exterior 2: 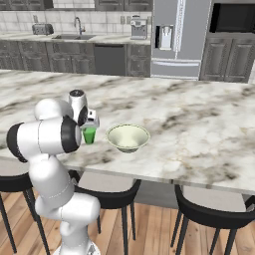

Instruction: Place the cup inside the bowl on the dining table and move the bowl to any counter.

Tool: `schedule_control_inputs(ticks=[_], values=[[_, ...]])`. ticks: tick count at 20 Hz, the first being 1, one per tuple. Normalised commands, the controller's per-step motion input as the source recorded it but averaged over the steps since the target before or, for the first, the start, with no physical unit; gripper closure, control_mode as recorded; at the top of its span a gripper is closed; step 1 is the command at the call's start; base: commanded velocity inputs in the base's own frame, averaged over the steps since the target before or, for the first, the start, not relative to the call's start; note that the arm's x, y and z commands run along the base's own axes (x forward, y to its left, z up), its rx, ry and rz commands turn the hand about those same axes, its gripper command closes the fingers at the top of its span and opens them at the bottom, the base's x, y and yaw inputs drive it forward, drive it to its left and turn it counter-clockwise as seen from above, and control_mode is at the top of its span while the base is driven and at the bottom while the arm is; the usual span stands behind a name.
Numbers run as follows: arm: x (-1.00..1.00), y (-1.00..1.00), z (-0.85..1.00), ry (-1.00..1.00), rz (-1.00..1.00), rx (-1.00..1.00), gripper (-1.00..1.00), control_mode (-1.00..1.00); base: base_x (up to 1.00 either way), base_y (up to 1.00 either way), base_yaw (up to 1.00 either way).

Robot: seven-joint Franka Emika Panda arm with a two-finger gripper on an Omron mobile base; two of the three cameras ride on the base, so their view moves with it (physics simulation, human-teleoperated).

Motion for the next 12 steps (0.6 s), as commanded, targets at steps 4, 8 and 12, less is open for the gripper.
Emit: schedule_control_inputs(ticks=[4,8,12], values=[[0.0,0.0,0.35,0.02,0.12,-0.05,1.0,-1.0,0.0,0.0,0.0],[0.01,0.0,0.37,0.07,0.11,-0.12,1.0,-1.0,0.0,0.0,0.0],[0.0,0.0,0.3,0.11,0.07,-0.14,1.0,-1.0,0.0,0.0,0.0]])
